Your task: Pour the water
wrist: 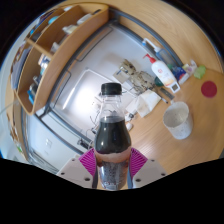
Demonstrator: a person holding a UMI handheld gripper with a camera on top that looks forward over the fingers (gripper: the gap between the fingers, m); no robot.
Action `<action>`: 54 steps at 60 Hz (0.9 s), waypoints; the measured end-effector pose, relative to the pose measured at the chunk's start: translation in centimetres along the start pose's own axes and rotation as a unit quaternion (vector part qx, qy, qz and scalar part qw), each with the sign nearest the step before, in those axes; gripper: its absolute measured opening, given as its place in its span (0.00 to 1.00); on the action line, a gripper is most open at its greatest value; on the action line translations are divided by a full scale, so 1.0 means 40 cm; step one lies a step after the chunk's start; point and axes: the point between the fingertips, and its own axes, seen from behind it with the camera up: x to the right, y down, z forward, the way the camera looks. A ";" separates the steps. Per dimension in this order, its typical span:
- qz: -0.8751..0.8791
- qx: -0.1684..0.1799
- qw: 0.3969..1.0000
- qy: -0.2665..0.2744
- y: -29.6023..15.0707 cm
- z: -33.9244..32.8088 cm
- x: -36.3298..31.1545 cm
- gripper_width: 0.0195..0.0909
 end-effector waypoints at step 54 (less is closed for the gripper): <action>0.491 0.062 0.869 -0.018 -0.128 0.106 0.075 0.29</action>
